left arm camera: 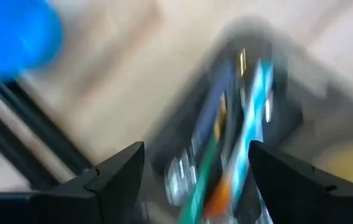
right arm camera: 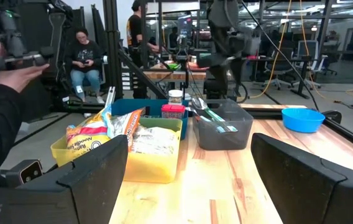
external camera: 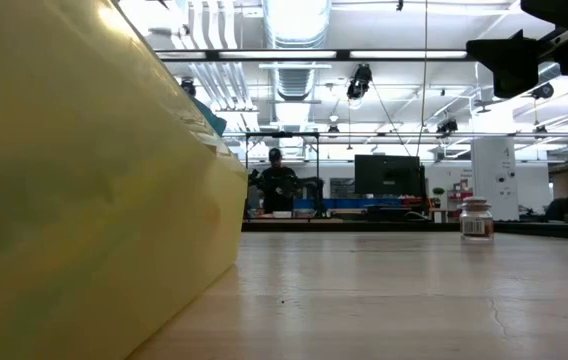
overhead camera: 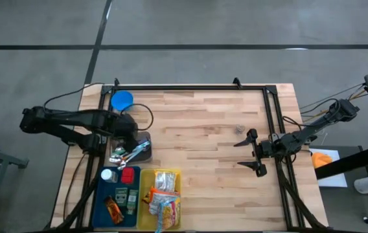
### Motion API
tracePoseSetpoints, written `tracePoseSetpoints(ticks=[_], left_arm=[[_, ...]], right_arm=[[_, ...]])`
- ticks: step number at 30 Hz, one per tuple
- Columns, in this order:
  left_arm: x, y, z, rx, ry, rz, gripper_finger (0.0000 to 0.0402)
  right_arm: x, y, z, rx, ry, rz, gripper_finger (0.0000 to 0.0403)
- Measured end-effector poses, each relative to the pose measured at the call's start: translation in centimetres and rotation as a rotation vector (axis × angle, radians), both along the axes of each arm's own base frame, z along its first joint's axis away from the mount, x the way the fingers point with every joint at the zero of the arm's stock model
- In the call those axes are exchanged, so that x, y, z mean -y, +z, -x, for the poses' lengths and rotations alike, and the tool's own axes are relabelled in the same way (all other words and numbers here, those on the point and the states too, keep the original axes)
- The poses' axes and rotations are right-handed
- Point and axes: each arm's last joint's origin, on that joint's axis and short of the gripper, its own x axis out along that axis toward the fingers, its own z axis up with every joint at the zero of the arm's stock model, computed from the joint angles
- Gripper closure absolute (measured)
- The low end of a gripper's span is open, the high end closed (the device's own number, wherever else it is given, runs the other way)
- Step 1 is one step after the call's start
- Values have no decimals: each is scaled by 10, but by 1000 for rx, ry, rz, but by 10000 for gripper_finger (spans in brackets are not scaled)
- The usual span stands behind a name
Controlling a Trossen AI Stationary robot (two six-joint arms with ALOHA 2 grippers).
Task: Pick & Place Food Item
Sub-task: Put the brown seasoning bottle into the blue bin
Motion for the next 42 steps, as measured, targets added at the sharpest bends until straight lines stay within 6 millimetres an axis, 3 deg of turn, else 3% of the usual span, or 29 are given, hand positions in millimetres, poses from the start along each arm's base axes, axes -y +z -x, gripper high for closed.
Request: tracePoseSetpoints(ticks=[4,9,23,34,42], left_arm=[[1,12,3,180,-41,-230,113],[3,16,24,397,-91,-300,114],[-3,-21,78,890,-185,-393,115],[-1,-48,88,1280,-417,-525,115],[4,-58,82,1316,-607,-584,115]], right_arm=[[0,0,0,0,0,0,64],[0,0,0,0,0,0,64],[0,0,0,0,0,0,64],[0,0,0,0,0,0,64],[0,-1,0,-4,0,2,64]])
